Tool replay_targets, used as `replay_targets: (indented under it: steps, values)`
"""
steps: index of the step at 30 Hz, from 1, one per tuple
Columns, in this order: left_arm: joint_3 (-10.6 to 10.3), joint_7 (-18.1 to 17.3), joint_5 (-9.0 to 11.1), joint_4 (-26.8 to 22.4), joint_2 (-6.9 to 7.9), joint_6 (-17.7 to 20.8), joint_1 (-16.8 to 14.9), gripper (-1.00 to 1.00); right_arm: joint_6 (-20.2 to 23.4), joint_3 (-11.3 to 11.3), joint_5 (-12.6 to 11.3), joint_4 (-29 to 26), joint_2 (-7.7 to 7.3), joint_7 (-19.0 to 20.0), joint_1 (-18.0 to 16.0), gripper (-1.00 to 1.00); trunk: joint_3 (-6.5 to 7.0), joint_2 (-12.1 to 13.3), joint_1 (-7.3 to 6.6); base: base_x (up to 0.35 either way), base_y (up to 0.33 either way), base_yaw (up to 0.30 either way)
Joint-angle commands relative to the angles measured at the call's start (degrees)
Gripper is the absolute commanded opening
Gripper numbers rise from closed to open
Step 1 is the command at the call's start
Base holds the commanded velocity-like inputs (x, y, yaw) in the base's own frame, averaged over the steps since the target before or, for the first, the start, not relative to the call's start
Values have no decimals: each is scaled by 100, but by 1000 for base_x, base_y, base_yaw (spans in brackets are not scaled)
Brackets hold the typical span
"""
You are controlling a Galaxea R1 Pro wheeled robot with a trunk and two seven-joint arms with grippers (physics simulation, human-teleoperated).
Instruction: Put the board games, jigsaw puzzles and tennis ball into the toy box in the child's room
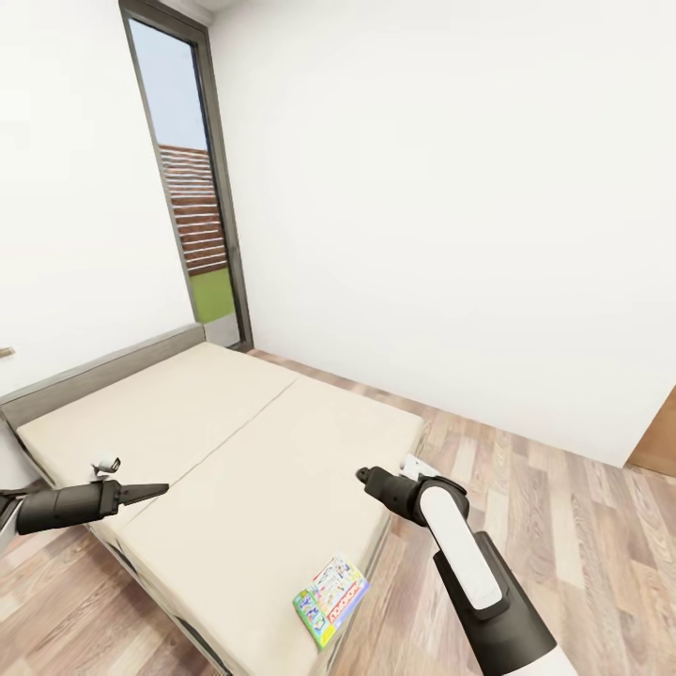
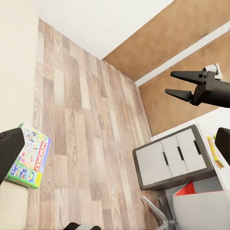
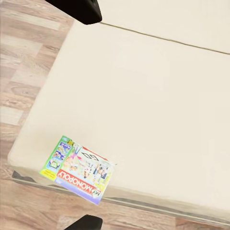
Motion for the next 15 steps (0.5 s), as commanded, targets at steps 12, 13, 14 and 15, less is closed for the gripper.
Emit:
replay_targets:
  steps: [12, 13, 14, 15]
  values:
    - [1, -24, 11, 0, 1, 57, -6, 100, 22, 0, -49, -7, 2, -53, -7, 100, -14, -14, 4, 0, -139, 127]
    - [1, -24, 11, 0, 1, 57, -6, 100, 24, 0, -49, -7, 2, -53, -7, 100, -14, -14, 4, 0, -14, 9]
    - [1, -24, 11, 0, 1, 57, -6, 100, 23, 1, -49, -7, 2, -53, -7, 100, -14, -14, 4, 0, -11, 7]
    - [1, -24, 11, 0, 1, 57, -6, 100, 22, 3, -49, -10, 2, -53, -7, 100, -14, -14, 4, 0, -7, 5]
